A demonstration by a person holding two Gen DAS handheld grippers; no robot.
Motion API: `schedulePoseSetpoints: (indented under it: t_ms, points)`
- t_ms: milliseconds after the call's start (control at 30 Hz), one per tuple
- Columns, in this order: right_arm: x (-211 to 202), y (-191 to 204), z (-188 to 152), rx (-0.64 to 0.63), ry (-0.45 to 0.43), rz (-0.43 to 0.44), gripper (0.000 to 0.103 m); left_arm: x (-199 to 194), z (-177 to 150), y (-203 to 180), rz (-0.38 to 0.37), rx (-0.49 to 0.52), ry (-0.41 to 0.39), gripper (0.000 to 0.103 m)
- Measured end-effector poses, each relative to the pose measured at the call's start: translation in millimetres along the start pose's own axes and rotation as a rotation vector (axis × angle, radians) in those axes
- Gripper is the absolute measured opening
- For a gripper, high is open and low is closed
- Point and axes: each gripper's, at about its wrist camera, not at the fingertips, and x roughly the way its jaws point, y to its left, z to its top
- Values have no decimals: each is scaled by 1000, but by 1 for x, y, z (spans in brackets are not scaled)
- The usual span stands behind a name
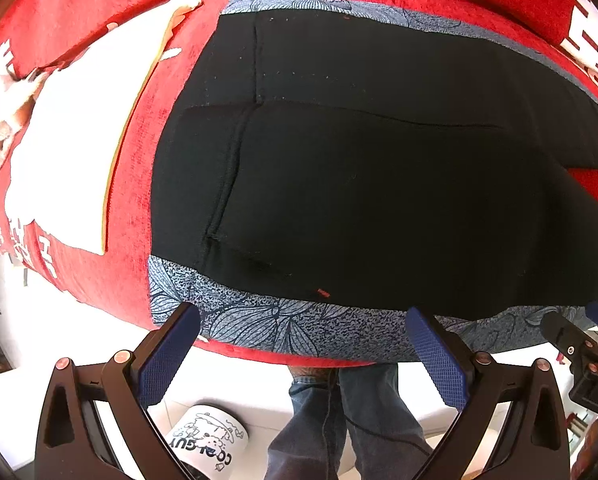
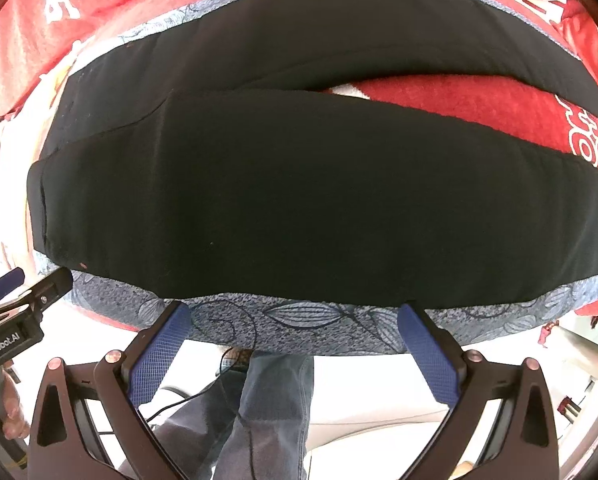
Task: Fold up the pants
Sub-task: 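Position both grippers open over the grey waistband of the black trousers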
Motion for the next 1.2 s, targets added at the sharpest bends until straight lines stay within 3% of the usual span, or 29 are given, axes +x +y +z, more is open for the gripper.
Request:
schedulePoseSetpoints:
  t_ms: [1200]
  points:
    - [11,-1,-10,44,16,-6,103,14,9,8,-11,-5,32,103]
